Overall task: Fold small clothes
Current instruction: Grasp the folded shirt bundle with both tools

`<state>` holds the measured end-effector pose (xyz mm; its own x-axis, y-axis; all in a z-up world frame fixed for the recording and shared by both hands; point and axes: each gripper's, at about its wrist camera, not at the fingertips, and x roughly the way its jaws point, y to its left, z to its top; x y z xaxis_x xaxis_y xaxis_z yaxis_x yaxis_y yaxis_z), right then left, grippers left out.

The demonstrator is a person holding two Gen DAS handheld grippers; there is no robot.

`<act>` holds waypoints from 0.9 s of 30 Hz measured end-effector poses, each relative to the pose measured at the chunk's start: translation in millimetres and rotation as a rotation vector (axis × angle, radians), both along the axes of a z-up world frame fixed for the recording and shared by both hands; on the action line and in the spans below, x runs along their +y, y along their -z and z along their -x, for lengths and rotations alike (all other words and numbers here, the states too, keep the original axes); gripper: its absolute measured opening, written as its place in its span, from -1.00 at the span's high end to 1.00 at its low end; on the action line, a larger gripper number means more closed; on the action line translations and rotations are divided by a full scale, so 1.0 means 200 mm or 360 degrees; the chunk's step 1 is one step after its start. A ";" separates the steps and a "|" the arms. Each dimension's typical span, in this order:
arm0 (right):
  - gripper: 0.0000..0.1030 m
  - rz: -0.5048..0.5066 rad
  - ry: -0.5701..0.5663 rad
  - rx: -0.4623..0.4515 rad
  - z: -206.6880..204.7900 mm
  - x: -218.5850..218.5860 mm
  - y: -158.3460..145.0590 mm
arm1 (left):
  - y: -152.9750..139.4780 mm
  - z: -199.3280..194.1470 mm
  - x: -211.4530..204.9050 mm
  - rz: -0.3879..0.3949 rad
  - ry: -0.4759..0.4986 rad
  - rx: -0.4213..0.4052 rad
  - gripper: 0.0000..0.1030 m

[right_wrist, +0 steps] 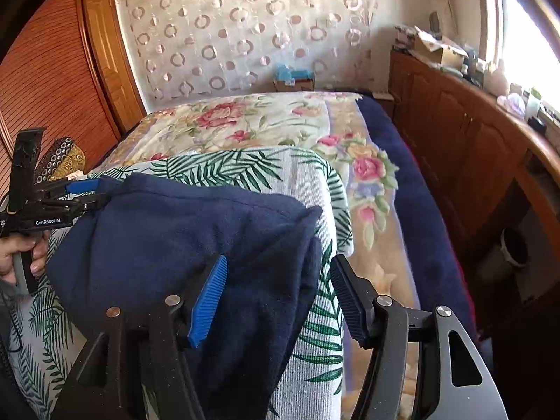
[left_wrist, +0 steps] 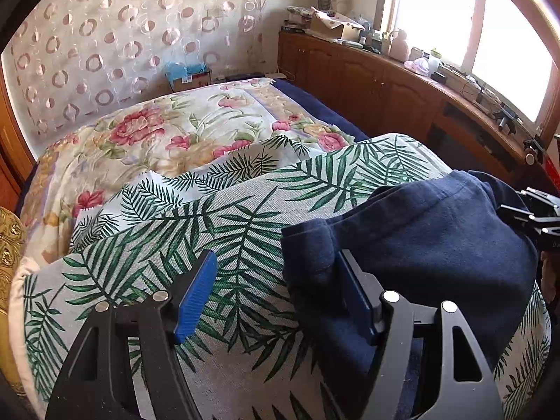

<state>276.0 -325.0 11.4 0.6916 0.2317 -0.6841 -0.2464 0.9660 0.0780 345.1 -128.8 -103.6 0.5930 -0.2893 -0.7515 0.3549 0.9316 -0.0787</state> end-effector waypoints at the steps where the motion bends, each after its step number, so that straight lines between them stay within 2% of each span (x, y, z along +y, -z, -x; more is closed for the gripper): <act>1: -0.29 -0.0018 0.0005 0.0007 -0.01 -0.01 0.01 | 0.00 0.00 0.00 0.0014 -0.0001 0.0005 -0.38; 10: -0.31 -0.0096 -0.0019 0.0082 -0.09 -0.03 0.03 | 0.03 -0.03 0.03 0.0216 0.0013 0.0131 -0.37; 14: -0.30 -0.0122 -0.0039 0.0079 -0.10 -0.03 0.03 | 0.03 -0.01 0.02 0.0270 0.0074 0.0162 -0.12; 17: -0.30 -0.0143 -0.0054 0.0089 -0.10 -0.04 0.05 | 0.03 0.01 0.00 0.0297 0.0119 0.0178 0.20; 18: -0.24 -0.0140 -0.0059 0.0090 -0.10 -0.04 0.05 | 0.03 0.01 -0.01 0.0300 0.0128 0.0185 0.30; 20: 0.01 -0.0169 -0.0102 0.0099 -0.10 -0.03 0.06 | 0.02 0.01 -0.01 0.0294 0.0126 0.0172 0.53; 22: 0.49 -0.0250 -0.0169 0.0122 -0.10 -0.03 0.06 | 0.01 0.02 0.00 0.0310 0.0125 0.0187 0.65; 23: 0.59 -0.0279 -0.0196 0.0126 -0.10 -0.03 0.05 | -0.01 0.03 0.00 0.0319 0.0132 0.0181 0.69; 27: 0.71 -0.0226 -0.0209 0.0075 -0.07 -0.01 0.03 | -0.11 0.10 0.02 0.0365 0.0153 0.0096 0.72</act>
